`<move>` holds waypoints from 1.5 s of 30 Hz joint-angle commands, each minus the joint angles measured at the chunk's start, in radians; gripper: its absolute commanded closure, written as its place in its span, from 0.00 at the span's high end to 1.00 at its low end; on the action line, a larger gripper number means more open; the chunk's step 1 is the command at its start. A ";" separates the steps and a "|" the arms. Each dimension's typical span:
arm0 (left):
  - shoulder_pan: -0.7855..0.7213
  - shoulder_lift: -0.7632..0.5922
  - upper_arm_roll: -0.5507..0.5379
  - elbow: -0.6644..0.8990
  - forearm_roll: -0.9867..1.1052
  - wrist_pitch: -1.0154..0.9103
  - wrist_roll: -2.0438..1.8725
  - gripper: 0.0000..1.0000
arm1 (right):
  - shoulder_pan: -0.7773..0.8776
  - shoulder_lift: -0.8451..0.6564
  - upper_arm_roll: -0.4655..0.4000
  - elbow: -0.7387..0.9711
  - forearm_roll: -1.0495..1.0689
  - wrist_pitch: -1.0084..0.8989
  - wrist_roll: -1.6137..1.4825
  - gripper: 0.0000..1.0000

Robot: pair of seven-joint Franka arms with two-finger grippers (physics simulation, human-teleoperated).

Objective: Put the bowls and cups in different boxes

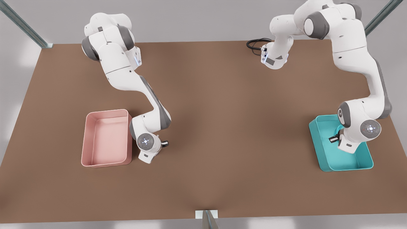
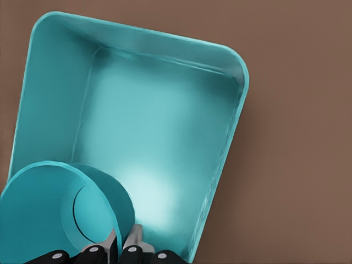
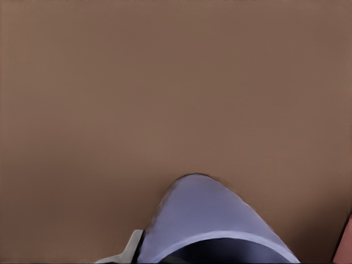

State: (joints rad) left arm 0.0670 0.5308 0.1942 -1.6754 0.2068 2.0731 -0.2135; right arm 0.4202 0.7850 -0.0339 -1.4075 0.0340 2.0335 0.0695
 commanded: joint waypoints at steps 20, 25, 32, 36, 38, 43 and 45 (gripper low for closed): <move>-0.029 -0.126 -0.211 0.154 -0.004 -0.380 0.077 1.00 | -0.247 -0.173 -0.086 -0.097 -0.100 -0.069 -0.657 0.21; -0.089 -0.258 -0.295 0.224 -0.150 -0.528 0.068 1.00 | -0.242 -0.113 -0.084 -0.097 -0.046 -0.006 -0.649 0.21; -0.085 -0.246 -0.309 0.299 -0.149 -0.561 0.069 1.00 | -0.241 -0.101 -0.083 -0.087 -0.028 -0.002 -0.651 1.00; -0.076 -0.233 -0.306 0.302 -0.147 -0.544 0.072 1.00 | -0.238 -0.116 -0.080 -0.082 -0.028 -0.025 -0.655 1.00; -0.076 -0.235 -0.306 0.307 -0.147 -0.547 0.072 1.00 | -0.233 -0.141 -0.078 -0.077 -0.022 -0.050 -0.655 1.00; -0.076 -0.235 -0.306 0.316 -0.145 -0.544 0.079 1.00 | -0.218 -0.276 -0.078 -0.041 -0.020 -0.242 -0.655 1.00; -0.073 -0.235 -0.305 0.336 -0.145 -0.544 0.080 1.00 | -0.219 -0.336 -0.087 0.012 -0.029 -0.418 -0.652 1.00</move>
State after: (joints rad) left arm -0.0075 0.2977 -0.1108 -1.3464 0.0600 1.5366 -0.1322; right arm 0.2027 0.4705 -0.1221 -1.4051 0.0046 1.8305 -0.4936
